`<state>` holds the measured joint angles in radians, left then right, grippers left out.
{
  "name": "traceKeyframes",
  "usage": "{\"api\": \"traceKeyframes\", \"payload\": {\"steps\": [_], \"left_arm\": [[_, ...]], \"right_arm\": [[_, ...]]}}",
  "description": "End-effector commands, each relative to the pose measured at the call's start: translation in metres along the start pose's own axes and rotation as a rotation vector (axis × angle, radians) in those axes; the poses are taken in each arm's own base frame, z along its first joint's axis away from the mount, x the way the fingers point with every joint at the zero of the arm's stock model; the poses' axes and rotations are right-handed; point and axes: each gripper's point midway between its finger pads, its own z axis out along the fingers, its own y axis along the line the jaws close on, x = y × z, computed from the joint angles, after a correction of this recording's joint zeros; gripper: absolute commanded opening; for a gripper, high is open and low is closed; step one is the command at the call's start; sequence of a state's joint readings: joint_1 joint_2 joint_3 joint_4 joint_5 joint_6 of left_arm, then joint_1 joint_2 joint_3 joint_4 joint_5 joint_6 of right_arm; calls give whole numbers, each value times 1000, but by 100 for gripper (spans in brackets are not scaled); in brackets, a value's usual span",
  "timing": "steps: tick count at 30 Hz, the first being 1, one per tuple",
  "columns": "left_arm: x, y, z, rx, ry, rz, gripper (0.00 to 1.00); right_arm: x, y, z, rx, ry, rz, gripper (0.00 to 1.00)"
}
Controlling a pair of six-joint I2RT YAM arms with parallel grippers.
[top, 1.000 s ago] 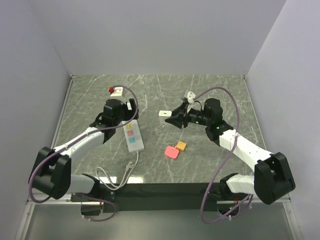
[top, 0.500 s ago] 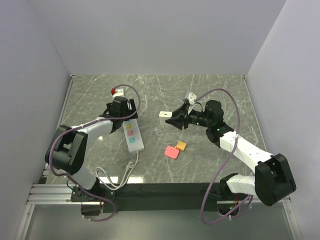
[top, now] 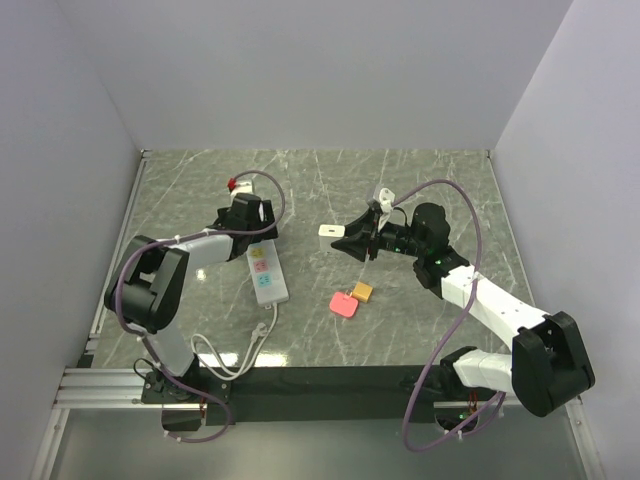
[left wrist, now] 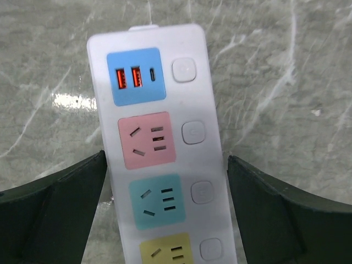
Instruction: Insert the plug
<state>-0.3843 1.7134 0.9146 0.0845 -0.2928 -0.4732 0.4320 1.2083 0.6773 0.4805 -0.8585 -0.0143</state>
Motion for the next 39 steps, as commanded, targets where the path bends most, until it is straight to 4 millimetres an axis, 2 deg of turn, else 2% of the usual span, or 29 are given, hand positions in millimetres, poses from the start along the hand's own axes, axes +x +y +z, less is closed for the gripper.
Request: {"api": "traceKeyframes", "payload": {"steps": [1, 5, 8, 18, 25, 30, 34, 39], "left_arm": [[-6, -4, 4, 3, -4, -4, 96], [0, -4, 5, 5, 12, 12, 95], [5, -9, 6, 35, 27, 29, 90], [39, -47, 1, 183, 101, 92, 81], [64, -87, -26, 353, 140, 137, 78], [89, -106, -46, 470, 187, 200, 78], [103, -115, -68, 574, 196, 224, 78], [100, -114, -74, 585, 171, 218, 84]], "right_arm": [[-22, 6, -1, -20, -69, -65, 0], [-23, 6, -1, -23, -70, -66, 0], [-23, 6, 0, -26, -68, -64, 0], [-19, 2, 4, -27, -55, -50, 0], [-12, -8, 5, 25, -57, -48, 0], [-5, -19, 7, 78, -58, -15, 0], [7, -31, 7, 139, -50, 11, 0], [14, -42, 6, 209, -68, 32, 0]]}}
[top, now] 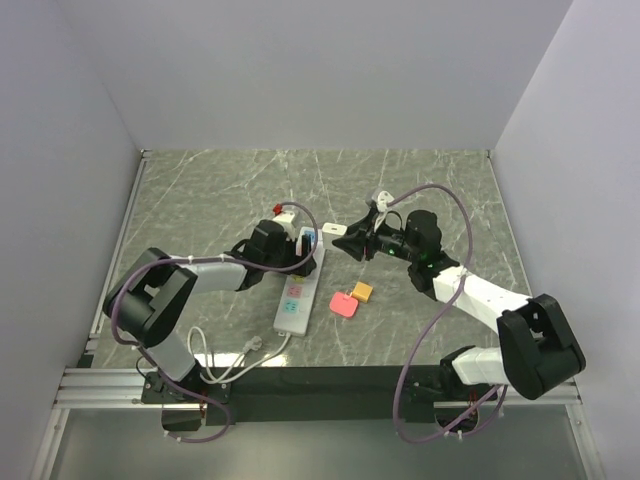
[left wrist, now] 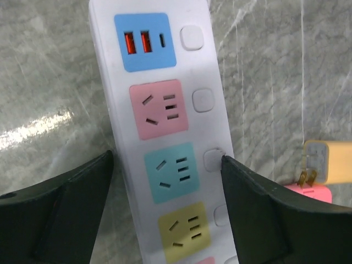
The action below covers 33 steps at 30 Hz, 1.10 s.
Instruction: Insert the plug
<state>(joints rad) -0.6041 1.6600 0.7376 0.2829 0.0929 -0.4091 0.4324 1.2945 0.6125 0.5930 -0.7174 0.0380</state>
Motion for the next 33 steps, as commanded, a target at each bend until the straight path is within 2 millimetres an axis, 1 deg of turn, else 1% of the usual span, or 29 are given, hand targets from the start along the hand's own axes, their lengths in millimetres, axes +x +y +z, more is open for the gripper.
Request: {"api": "traceKeyframes", "payload": {"steps": [1, 3, 6, 9, 12, 14, 15, 16, 17, 18, 19, 21, 22, 25, 26, 27, 28, 29, 31, 33], "left_arm": [[7, -7, -11, 43, 17, 24, 85], [0, -9, -17, 47, -10, 30, 87], [-17, -19, -37, 83, -85, 41, 91], [-25, -25, -51, 105, -133, 47, 94], [-30, -18, -56, 65, -157, 33, 95], [-30, -8, -56, 37, -159, 10, 94], [-31, -6, -56, 37, -163, -1, 94], [-32, -3, -55, 38, -162, -15, 94], [-32, 3, -54, 40, -159, -35, 94], [-32, 6, -53, 41, -160, -47, 93], [-37, 6, -52, 58, -175, -59, 93], [-40, 8, -52, 84, -178, -77, 93], [-43, 7, -52, 94, -187, -80, 93], [-49, 6, -49, 112, -186, -73, 93], [-52, 4, -49, 122, -190, -70, 93], [-53, 4, -48, 133, -187, -71, 93], [-55, 4, -49, 139, -191, -74, 93], [-59, 4, -50, 143, -202, -75, 93], [-62, 4, -51, 162, -203, -80, 93], [-64, 2, -53, 187, -205, -81, 93]], "right_arm": [[-16, -14, 2, 82, -89, -33, 0], [-15, -18, 2, 103, -97, -31, 0], [-6, -20, 8, 88, -84, -8, 0], [-3, -21, 15, 59, -80, -3, 0], [7, -24, 26, 36, -62, 3, 0], [7, -25, 33, 29, -59, -10, 0], [12, -27, 36, 29, -44, -2, 0], [15, -28, 38, 27, -34, 2, 0], [12, -27, 43, 15, -35, -11, 0], [17, -28, 47, 10, -22, -7, 0], [20, -29, 49, 7, -7, -3, 0], [20, -33, 57, -6, 7, -17, 0], [24, -33, 59, -11, 28, -14, 0], [30, -37, 69, -29, 65, -17, 0], [26, -38, 73, -39, 66, -31, 0], [33, -41, 76, -40, 85, -23, 0], [39, -40, 78, -48, 109, -20, 0], [36, -42, 82, -48, 110, -25, 0], [45, -42, 85, -56, 143, -14, 0], [48, -43, 90, -57, 153, -8, 0]]}}
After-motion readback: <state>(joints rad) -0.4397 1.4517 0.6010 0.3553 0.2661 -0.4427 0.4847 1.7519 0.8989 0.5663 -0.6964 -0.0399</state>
